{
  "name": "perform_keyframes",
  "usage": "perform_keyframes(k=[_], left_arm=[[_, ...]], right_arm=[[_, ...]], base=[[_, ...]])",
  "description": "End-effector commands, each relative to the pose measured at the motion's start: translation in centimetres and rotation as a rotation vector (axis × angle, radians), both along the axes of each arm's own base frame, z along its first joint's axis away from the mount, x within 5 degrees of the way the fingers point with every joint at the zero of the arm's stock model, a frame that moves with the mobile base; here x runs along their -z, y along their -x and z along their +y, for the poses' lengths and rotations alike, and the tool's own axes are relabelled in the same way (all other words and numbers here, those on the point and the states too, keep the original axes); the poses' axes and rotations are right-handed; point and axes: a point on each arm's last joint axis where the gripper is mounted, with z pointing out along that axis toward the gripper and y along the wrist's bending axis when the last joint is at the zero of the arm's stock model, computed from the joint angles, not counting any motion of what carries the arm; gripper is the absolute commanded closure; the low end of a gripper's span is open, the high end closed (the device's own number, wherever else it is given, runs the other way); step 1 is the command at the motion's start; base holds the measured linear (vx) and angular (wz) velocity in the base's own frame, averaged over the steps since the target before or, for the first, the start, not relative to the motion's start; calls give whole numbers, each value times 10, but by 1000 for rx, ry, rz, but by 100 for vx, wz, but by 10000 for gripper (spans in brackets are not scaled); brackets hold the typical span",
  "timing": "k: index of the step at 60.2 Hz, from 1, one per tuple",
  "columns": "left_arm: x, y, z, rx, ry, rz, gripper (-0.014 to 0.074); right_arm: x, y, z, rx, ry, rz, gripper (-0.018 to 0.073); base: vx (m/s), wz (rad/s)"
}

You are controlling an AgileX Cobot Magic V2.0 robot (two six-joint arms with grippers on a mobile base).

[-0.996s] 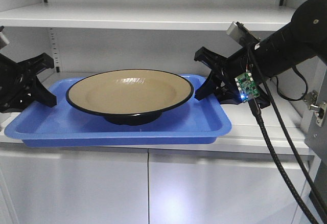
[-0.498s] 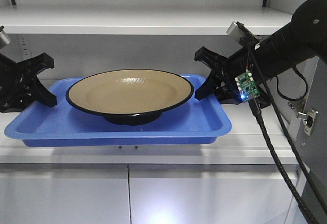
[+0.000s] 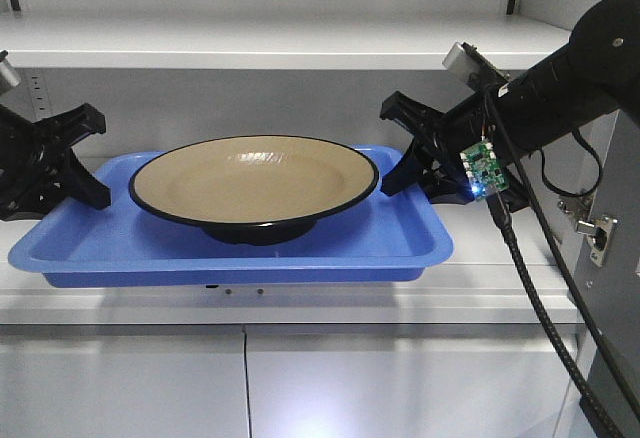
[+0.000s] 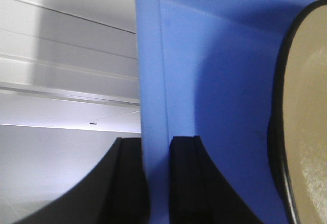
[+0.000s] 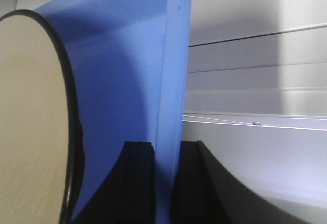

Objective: Place disk in tray to left cabinet
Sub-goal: 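Lower the blue tray with both grippers onto the cabinet shelf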

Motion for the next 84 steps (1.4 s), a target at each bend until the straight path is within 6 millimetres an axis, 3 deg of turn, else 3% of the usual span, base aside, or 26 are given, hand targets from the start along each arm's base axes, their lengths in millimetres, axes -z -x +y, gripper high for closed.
perform_keyframes(k=[1,40,67,84], left_arm=[[-32,18,-12,30,111,-114,596],[-34,15,-11,12,112,-143,596],[-38,9,-9,-25,121,-209,596],[-9,-20,-10,-36,134,-137,596]], right_arm=[[-37,24,6,-55,-100,-90,561],[-37,17,7,-26,-121,-134,561],[-13,-8,12,-26,-104,-146,561],[-19,-15,11,19,-134,-223,561]], base=[[0,0],[0,0],[0,0],[0,0]])
